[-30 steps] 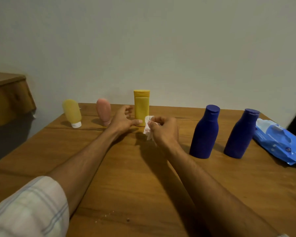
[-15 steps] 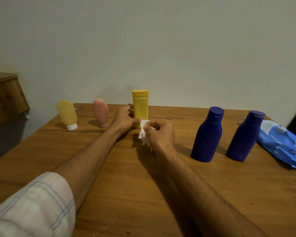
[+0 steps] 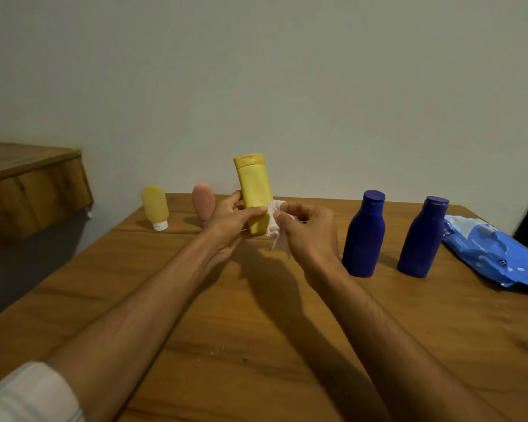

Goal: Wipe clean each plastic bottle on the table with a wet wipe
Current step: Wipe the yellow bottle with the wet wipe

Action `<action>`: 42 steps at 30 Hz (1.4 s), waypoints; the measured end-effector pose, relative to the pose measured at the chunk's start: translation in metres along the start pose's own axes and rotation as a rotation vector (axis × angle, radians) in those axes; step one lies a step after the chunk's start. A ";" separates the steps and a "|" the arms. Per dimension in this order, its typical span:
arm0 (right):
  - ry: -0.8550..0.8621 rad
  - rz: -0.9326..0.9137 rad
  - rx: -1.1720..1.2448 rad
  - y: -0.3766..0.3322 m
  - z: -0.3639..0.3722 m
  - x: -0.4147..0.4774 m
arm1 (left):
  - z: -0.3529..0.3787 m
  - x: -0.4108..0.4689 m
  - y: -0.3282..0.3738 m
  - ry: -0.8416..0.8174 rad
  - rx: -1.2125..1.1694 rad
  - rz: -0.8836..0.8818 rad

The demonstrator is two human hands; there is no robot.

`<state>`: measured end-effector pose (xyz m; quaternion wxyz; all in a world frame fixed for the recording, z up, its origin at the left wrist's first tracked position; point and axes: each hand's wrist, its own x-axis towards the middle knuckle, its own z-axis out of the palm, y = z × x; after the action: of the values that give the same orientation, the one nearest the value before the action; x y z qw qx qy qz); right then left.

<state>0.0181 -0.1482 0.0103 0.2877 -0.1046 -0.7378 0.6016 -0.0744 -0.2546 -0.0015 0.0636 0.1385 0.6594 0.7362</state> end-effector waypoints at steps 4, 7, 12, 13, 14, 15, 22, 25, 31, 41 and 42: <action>-0.035 -0.109 0.006 -0.021 -0.018 -0.032 | 0.009 -0.047 0.017 -0.084 -0.229 0.005; -0.085 -0.128 0.039 -0.032 -0.031 -0.055 | 0.014 -0.079 0.022 -0.105 -0.334 -0.020; -0.156 -0.097 0.133 -0.037 -0.050 -0.084 | 0.016 -0.119 0.021 -0.113 -0.553 -0.172; -0.152 -0.092 0.152 -0.037 -0.054 -0.087 | 0.016 -0.124 0.021 -0.142 -0.603 -0.196; -0.147 -0.085 0.172 -0.037 -0.057 -0.089 | 0.016 -0.128 0.021 -0.182 -0.650 -0.214; -0.141 -0.077 0.189 -0.037 -0.060 -0.091 | 0.015 -0.130 0.020 -0.221 -0.688 -0.223; -0.097 -0.030 0.193 -0.029 -0.073 -0.093 | 0.020 -0.136 0.023 -0.333 -0.741 -0.222; -0.075 -0.034 0.197 -0.026 -0.073 -0.095 | 0.023 -0.138 0.021 -0.356 -0.720 -0.222; -0.065 -0.041 0.226 -0.028 -0.077 -0.099 | 0.023 -0.136 0.015 -0.408 -0.726 -0.226; -0.074 -0.439 -0.166 -0.031 -0.077 -0.111 | 0.033 -0.141 0.011 -0.329 -0.726 -0.281; -0.070 -0.483 -0.209 -0.030 -0.076 -0.112 | 0.033 -0.142 0.011 -0.319 -0.729 -0.292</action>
<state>0.1565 -0.1491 0.0138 0.3851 0.0663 -0.8090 0.4391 0.0712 -0.2632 -0.0050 0.3135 0.1243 0.3506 0.8737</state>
